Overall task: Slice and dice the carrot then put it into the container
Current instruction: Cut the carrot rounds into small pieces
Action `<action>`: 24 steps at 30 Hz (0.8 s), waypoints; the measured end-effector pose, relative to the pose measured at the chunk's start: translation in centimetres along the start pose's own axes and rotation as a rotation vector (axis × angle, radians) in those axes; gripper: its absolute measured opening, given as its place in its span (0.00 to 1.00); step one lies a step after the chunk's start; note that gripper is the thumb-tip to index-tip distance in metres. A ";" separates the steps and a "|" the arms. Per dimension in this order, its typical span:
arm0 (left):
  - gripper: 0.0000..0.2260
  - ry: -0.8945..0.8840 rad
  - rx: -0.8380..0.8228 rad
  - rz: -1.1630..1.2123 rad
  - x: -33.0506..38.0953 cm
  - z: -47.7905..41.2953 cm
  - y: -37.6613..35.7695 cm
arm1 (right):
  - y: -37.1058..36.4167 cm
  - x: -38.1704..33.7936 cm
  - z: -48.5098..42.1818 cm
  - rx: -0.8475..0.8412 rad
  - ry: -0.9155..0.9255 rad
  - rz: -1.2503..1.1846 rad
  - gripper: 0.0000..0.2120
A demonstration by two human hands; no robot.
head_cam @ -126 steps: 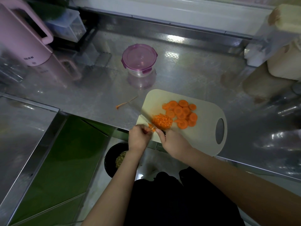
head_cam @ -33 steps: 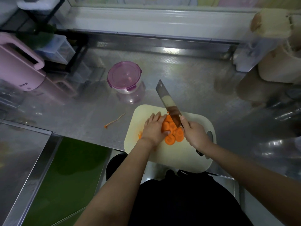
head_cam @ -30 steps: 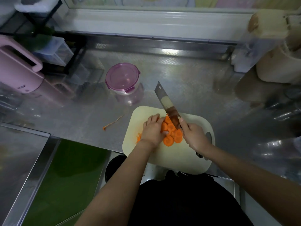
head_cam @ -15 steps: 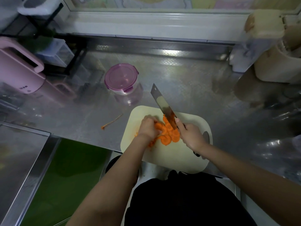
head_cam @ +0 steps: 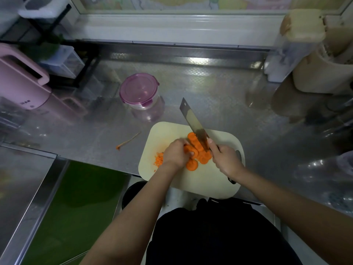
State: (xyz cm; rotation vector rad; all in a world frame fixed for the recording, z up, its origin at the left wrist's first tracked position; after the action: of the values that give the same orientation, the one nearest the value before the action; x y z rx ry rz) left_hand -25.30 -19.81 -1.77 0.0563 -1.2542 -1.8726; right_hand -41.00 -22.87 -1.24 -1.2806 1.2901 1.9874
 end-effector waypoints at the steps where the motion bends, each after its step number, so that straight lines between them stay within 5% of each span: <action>1: 0.08 -0.008 0.018 0.012 0.0 0.0 0.0 | 0.0 0.0 0.1 0.001 -0.002 0.000 0.28; 10: 0.05 -0.020 0.419 0.407 -2.1 2.8 5.1 | -0.3 -0.1 1.0 0.011 0.003 -0.046 0.27; 19: 0.07 0.314 0.594 0.591 -11.5 4.8 5.9 | -7.3 -3.6 2.3 -0.287 -0.061 -0.221 0.26; 24: 0.07 0.311 0.681 0.625 -11.1 6.2 5.6 | -10.3 -4.2 2.8 -0.381 -0.029 -0.099 0.28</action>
State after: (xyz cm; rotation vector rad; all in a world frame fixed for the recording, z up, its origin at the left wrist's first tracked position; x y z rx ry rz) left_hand -17.65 -8.57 1.20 0.2740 -1.4231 -0.8251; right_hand -32.58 -15.16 -2.02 -1.4456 0.8389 2.2404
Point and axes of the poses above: each hand's wrist, its own z-axis away from the middle knuckle, its own y-axis out of the back of the hand, x = y × z, the point moved 5 cm from there along -z, towards the middle knuckle, and after that the axes turned 15 degrees about y, right-handed, at the moved point
